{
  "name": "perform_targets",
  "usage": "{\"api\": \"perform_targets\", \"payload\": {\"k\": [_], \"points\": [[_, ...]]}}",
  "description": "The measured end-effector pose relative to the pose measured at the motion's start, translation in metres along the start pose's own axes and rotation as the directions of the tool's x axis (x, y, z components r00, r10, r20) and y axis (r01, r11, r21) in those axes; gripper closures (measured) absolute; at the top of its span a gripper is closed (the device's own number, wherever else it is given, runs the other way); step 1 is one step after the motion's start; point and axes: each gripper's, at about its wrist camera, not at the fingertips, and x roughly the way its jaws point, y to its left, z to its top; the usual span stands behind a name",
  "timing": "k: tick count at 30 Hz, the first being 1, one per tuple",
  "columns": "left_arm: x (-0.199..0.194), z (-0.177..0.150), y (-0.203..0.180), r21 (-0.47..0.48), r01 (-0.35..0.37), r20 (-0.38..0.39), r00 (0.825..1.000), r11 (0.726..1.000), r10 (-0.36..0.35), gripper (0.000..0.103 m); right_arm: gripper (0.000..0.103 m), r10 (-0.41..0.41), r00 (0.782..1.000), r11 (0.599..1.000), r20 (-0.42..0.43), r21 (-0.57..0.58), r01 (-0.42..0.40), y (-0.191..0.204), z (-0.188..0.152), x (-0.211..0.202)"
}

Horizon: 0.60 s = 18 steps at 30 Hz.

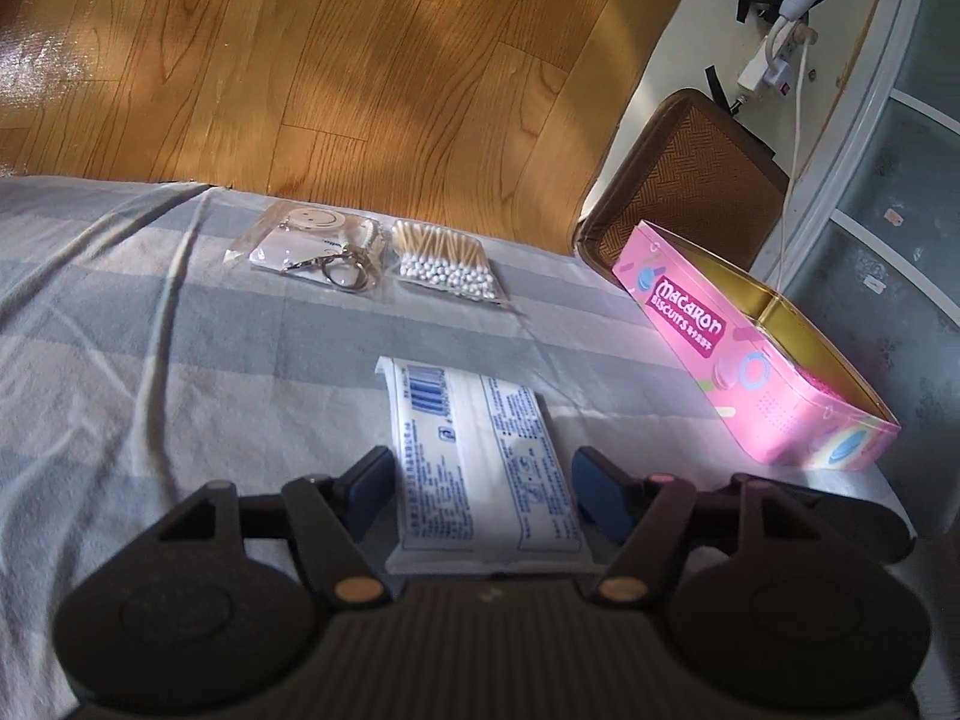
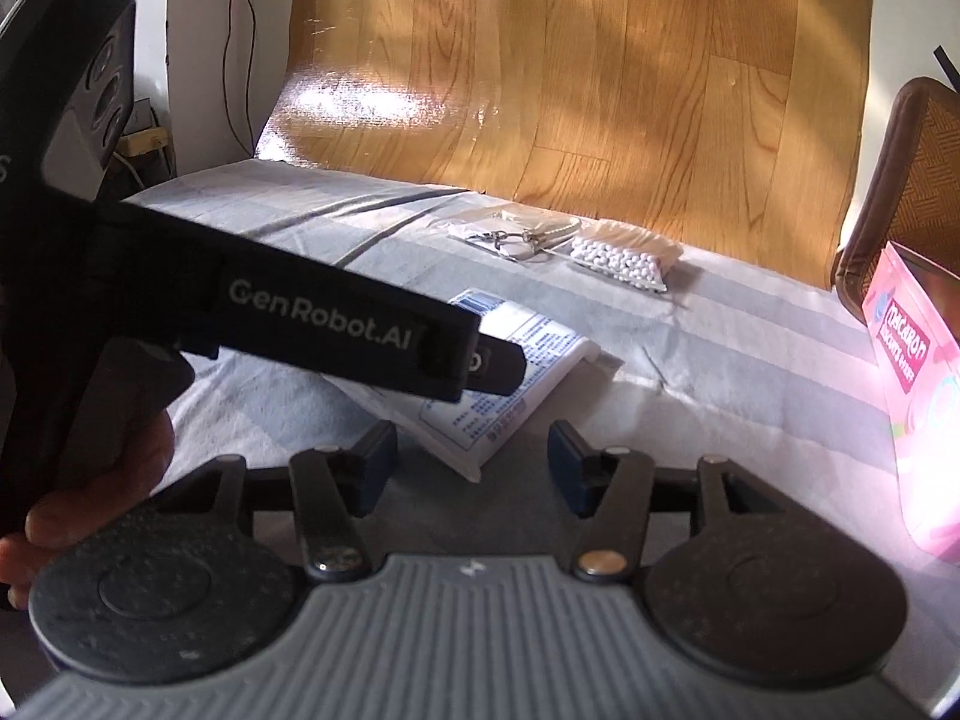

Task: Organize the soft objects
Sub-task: 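Grasp the cotton-pad pack with the left gripper and lift it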

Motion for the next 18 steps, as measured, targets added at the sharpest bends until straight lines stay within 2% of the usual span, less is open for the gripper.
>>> {"api": "perform_targets", "payload": {"k": [3, 8, 14, 18], "points": [[0.001, -0.001, 0.001, -0.004, 0.009, 0.001, 1.0, 1.0, -0.009, 0.047, 0.041, 0.0, 1.0, 1.0, 0.001, 0.004, 0.0, 0.001, 0.001, 0.003], [0.0, 0.0, 0.003, -0.033, 0.016, 0.01, 1.0, 0.999, -0.016, 0.049, 0.049, -0.014, 1.0, 1.0, 0.019, -0.008, 0.014, 0.004, -0.001, 0.001], [-0.007, 0.007, -0.006, -0.053, 0.046, 0.037, 0.998, 0.998, -0.044, 0.05, 0.049, -0.049, 0.992, 0.999, 0.112, -0.007, 0.05, 0.003, 0.001, -0.018], [-0.011, 0.02, -0.026, -0.024, 0.073, 0.066, 0.995, 0.997, -0.072, 0.05, 0.05, -0.087, 0.979, 0.996, 0.182, 0.016, 0.085, -0.008, 0.003, -0.037]]}}
